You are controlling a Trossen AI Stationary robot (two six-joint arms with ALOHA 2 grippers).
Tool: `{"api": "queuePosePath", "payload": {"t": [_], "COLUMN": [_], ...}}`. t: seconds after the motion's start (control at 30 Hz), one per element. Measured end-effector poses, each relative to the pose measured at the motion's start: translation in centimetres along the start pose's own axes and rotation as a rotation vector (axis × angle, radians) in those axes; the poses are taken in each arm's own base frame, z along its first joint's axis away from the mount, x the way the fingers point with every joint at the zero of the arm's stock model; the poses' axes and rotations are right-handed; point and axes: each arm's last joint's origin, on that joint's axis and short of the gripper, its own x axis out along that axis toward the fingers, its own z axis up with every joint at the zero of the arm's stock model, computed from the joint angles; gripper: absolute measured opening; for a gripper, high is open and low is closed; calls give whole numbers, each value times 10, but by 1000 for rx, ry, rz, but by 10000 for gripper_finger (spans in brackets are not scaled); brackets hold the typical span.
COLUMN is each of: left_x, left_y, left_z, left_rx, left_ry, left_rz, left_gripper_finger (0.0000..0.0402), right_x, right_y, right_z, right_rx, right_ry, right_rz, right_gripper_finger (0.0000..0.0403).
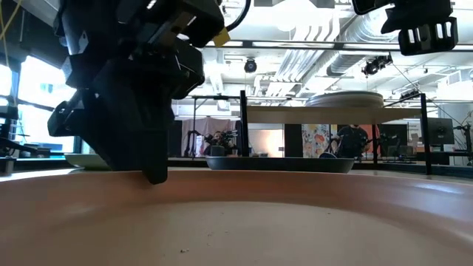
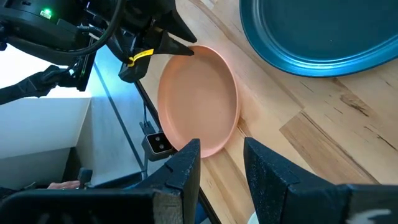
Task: Place and stack plates onto a shelf
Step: Stack the brown plate on the gray plate on the shelf
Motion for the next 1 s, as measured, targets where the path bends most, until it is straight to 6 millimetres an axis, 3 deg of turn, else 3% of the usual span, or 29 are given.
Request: {"api": "queuePosePath", "payload": {"t": [0.37, 1.0], "left_x": [0, -3], "left_y": [0, 0], "left_z": [0, 0], "left_rx": [18, 26], "left_ry": [-2, 2], "left_rz": [1, -5], "left_gripper_finger": [8, 1], "right_x": [0, 0], "right_y": [0, 0], "right_z": [0, 0], "right_rx": [-1, -3], "right_ry": [0, 0], "right_rz": [0, 0], "right_gripper_finger": [105, 105]}}
